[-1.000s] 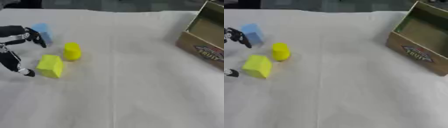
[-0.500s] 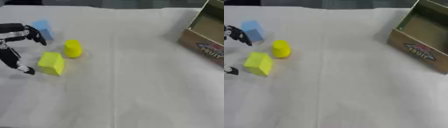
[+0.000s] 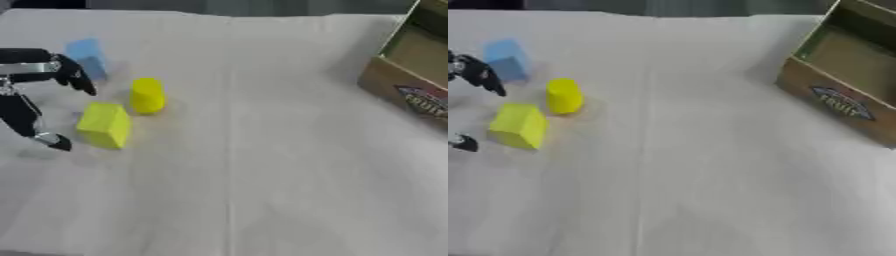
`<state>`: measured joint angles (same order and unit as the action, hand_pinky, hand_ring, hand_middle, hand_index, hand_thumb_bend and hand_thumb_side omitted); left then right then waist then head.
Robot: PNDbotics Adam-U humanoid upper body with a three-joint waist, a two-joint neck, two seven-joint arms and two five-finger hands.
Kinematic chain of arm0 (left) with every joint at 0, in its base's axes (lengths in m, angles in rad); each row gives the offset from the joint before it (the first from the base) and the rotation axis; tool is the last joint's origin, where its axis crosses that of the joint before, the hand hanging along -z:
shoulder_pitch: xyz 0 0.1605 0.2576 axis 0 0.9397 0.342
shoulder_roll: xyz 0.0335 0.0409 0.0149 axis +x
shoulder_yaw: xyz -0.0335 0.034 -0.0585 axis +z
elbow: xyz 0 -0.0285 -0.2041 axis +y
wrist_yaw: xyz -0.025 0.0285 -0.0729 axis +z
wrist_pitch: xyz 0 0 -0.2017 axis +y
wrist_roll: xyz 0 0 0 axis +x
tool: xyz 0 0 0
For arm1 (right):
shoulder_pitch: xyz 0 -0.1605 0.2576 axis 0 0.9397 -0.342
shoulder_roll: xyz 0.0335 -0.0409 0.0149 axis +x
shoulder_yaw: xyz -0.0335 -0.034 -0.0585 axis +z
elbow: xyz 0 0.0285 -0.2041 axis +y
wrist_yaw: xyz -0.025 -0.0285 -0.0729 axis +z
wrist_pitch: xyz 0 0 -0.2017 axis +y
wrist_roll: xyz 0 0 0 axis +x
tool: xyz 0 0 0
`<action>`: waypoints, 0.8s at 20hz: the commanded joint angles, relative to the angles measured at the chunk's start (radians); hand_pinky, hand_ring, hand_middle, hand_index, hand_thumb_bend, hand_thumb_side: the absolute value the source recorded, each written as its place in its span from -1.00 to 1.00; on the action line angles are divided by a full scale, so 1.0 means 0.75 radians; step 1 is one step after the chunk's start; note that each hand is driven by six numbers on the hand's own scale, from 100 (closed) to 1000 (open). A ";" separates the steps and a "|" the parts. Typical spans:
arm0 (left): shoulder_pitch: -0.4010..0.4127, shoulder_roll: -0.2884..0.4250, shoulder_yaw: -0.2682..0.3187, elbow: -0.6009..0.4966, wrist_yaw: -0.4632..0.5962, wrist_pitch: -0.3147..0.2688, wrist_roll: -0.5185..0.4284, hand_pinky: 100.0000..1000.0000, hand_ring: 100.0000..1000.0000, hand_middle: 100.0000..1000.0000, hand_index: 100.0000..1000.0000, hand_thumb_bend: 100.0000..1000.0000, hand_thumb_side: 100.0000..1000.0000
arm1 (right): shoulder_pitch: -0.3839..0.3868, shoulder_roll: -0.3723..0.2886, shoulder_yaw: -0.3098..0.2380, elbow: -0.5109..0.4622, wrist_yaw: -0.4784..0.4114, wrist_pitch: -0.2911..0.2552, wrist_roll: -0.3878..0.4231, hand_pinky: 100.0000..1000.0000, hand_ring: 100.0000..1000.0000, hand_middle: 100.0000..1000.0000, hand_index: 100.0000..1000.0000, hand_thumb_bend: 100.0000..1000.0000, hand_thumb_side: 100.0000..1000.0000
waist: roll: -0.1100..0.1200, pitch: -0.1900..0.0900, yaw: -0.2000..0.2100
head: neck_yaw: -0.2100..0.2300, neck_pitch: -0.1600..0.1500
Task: Pick up the objects with one hand, pass them to the other hand, and then place them into the box on the other side of the table.
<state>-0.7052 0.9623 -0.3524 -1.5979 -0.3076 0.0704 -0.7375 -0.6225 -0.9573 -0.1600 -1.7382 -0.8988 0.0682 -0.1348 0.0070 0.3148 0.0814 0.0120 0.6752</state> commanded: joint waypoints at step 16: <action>-0.120 -0.081 -0.041 0.166 -0.300 -0.112 0.093 0.71 0.64 0.46 0.54 0.49 -1.00 | 0.015 -0.042 -0.019 -0.013 0.013 0.007 -0.004 0.96 0.61 0.49 0.81 -0.94 -0.07 | 0.015 -0.002 -0.003 | 0.015 -0.017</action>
<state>-0.7749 0.8860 -0.3878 -1.4783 -0.5273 -0.0080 -0.6673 -0.6013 -0.9569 -0.1602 -1.7382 -0.8937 0.0718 -0.1364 0.0070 0.3169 0.0804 0.0199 0.6740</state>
